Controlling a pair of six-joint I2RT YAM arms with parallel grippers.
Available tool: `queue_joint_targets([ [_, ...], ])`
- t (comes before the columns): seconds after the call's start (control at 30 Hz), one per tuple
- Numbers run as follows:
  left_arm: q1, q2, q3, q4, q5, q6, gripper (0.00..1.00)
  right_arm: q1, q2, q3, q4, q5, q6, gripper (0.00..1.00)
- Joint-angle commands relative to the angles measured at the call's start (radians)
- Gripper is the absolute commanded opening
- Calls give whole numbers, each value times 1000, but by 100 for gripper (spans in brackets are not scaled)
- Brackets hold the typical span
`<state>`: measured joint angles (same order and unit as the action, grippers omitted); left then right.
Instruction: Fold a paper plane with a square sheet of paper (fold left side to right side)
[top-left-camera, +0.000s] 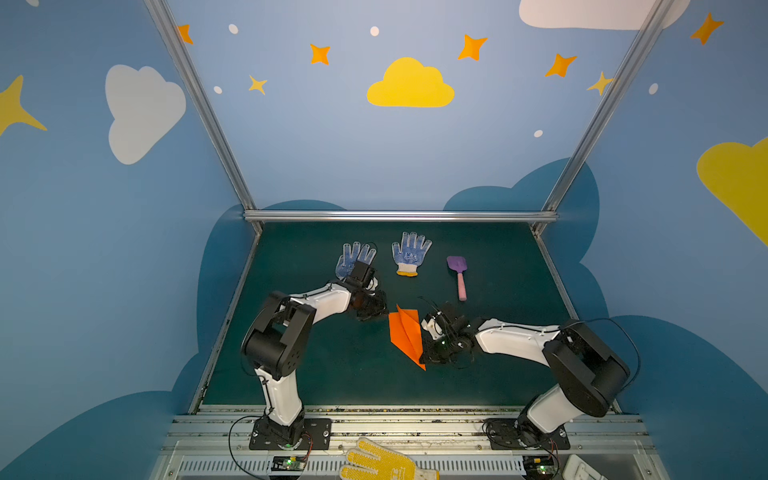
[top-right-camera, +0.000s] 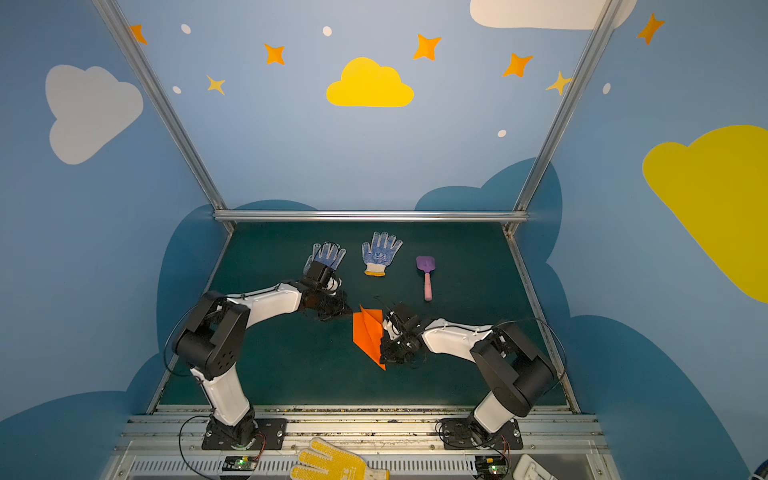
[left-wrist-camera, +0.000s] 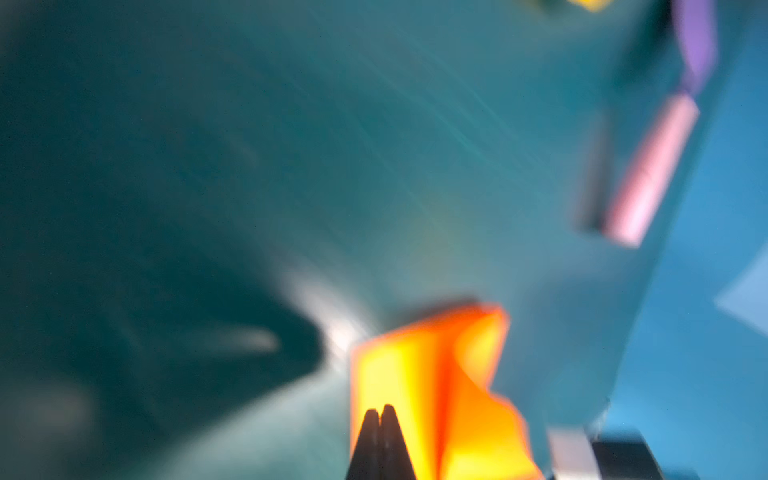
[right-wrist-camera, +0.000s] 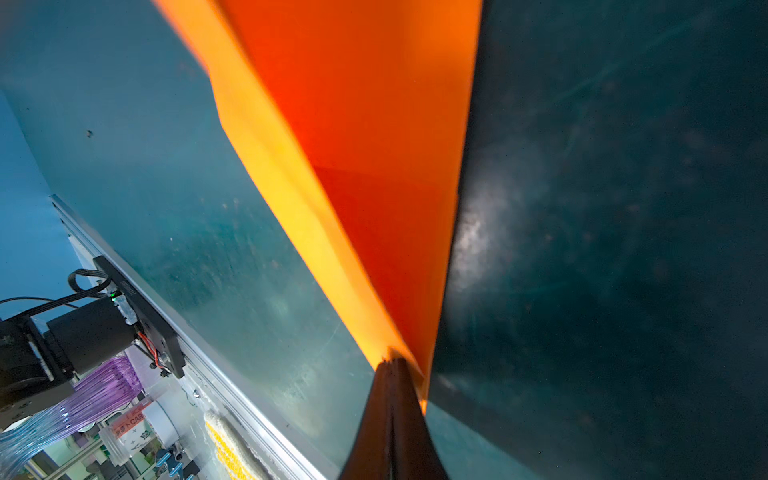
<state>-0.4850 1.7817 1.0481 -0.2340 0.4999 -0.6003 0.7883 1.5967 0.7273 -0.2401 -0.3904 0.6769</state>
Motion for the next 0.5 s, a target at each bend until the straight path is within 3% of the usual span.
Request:
queue_joint_targets([
  [0.0, -73, -51, -37, 16, 47, -10, 4, 19, 74, -48, -50, 39, 0, 0],
  [0.2, -159, 1, -33, 78, 60, -53, 4, 21, 78, -43, -56, 45, 3, 0],
  [0.47, -150, 102, 12, 74, 11, -39, 4, 20, 80, -49, -46, 56, 16, 0],
])
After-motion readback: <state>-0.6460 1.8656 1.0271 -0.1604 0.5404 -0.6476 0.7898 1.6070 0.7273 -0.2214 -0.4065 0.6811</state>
